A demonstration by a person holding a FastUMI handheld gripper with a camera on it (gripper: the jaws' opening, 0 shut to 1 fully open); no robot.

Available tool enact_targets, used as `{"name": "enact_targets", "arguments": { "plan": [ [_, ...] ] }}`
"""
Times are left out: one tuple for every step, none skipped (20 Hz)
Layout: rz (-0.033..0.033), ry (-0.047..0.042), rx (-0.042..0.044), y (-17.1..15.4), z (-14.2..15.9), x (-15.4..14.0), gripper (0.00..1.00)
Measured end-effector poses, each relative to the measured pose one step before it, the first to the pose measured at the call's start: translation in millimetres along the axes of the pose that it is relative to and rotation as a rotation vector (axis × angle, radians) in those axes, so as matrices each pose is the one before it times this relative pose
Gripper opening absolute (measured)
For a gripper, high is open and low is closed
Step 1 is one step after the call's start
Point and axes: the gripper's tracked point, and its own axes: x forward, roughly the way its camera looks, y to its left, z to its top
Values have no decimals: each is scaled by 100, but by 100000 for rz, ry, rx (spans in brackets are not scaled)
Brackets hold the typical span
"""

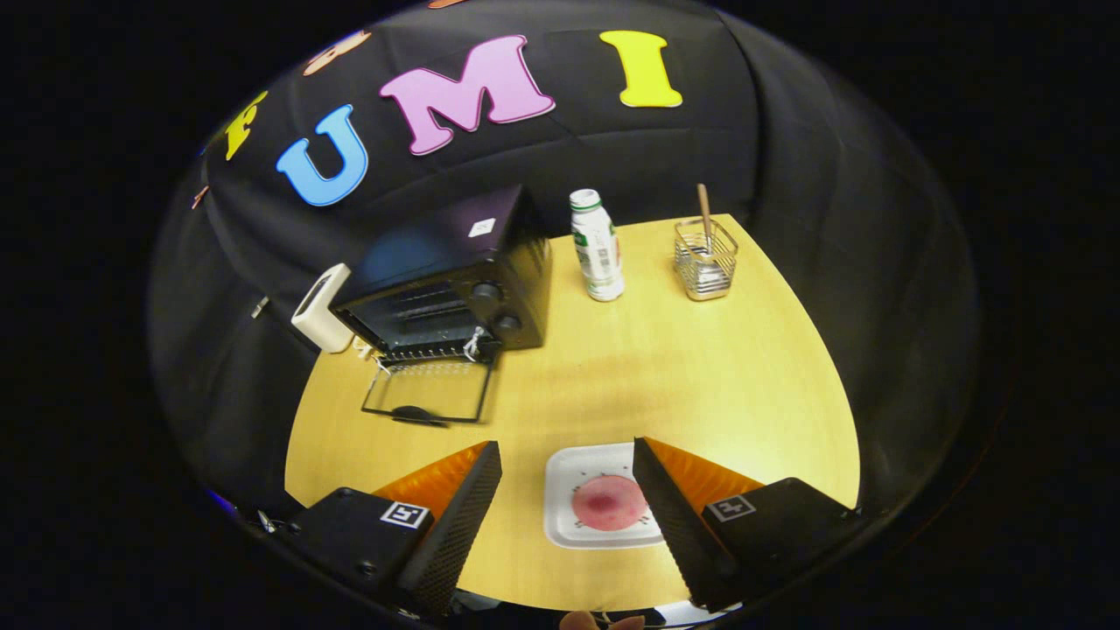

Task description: Open the toaster oven, put the food inside, and close the toaster oven door.

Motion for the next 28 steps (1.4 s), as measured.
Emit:
{"name": "enact_targets", "arguments": {
  "plan": [
    [-1015, 2666, -779, -1655, -422, 412, 99],
    [-700, 3344, -384, -1572, -536, 483, 99],
    [75, 3704, 771, -1214, -616, 563, 99],
    [-501, 4066, 1311, -1172, -663, 724, 99],
    [-1672, 4356, -513, -1346, -752, 862, 99],
    [-1412, 4371, -2157, -1064, -841, 752, 99],
    [-394, 4163, -2164, -704, -862, 807, 99],
    [-225, 4776, -1875, -483, -965, 1032, 99],
    [-8, 4270, -1220, -365, -856, 1106, 99],
    [-55, 3811, -796, -214, -770, 1062, 99],
    [543, 2827, -156, 34, -578, 808, 99],
    [1091, 2569, 1202, 174, -357, 907, 99],
    [416, 1845, 1558, 89, -188, 762, 99],
    [-118, 2080, 297, 29, -189, 758, 99],
    [-1031, 1874, -295, -243, -387, 869, 98],
    [-810, 2034, -751, -175, -231, 557, 93],
    [-311, 1534, -854, -4, -115, 393, 93],
    [-907, 428, -528, 12, 262, 51, 88],
    [1689, -81, 658, 289, 343, -60, 82],
    [-634, 1150, 837, 18, -142, 438, 67],
    [-2216, -137, 192, -476, 116, 41, 57],
    [-577, 1591, 182, -137, -216, 313, 42],
    [54, -158, 329, 268, 82, -559, 26],
    [1306, 665, -2115, 235, -526, 942, 12],
    [1925, -717, -2409, 288, 244, -234, 12],
    [1613, -107, -1552, 1, 223, -329, 7],
    [1338, -165, 278, -190, 169, 675, 8],
    [1785, 28, 1328, -45, 130, -62, 5]
  ]
}}
